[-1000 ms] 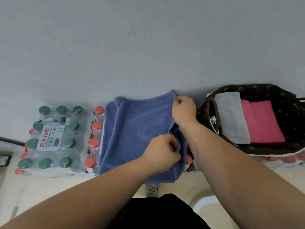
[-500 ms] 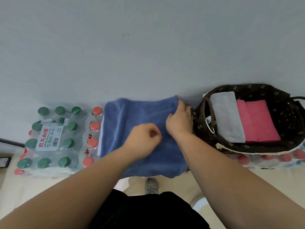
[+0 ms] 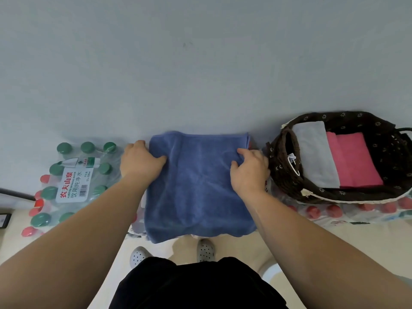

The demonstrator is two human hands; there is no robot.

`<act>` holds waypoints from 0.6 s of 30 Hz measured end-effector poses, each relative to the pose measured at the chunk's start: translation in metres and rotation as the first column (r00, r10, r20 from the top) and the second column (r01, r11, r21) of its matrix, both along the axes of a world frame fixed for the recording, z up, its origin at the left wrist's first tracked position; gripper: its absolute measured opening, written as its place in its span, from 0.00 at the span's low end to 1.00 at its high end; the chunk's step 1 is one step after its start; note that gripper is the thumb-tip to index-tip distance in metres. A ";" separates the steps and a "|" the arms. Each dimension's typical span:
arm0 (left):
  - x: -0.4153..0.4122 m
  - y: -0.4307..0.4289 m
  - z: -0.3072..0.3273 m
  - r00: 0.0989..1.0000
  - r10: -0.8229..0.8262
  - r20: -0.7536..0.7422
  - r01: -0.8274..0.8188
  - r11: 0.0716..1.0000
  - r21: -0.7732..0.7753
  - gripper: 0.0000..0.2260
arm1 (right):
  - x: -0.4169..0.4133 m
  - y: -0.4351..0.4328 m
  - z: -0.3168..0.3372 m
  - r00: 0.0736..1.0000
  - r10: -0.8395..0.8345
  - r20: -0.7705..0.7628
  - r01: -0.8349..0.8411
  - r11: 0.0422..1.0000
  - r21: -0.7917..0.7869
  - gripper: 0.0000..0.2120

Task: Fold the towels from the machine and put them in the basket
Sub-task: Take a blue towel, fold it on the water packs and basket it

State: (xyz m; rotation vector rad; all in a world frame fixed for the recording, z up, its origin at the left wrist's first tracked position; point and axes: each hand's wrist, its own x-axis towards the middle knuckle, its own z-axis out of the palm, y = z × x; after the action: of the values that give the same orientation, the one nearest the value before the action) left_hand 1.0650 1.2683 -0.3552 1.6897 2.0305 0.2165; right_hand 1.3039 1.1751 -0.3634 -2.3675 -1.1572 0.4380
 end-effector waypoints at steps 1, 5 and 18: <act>0.000 0.003 0.001 1.000 -0.004 0.006 0.004 1.000 -0.007 0.23 | 0.000 -0.002 0.001 1.000 0.000 0.007 0.000 0.998 0.058 0.16; 0.000 0.011 0.004 0.998 -0.027 0.049 0.028 1.000 -0.010 0.15 | -0.002 -0.005 0.007 0.981 0.001 -0.195 0.051 0.965 0.258 0.02; -0.033 -0.028 0.059 0.777 0.084 0.624 -0.081 0.996 -0.032 0.30 | 0.005 -0.017 0.037 0.723 0.129 -0.678 0.041 0.973 0.228 0.19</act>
State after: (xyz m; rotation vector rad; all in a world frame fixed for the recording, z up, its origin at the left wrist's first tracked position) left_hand 1.0317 1.2407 -0.2966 1.2818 1.5836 0.7070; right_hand 1.3091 1.1580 -0.3261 -1.7145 -0.8359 1.0419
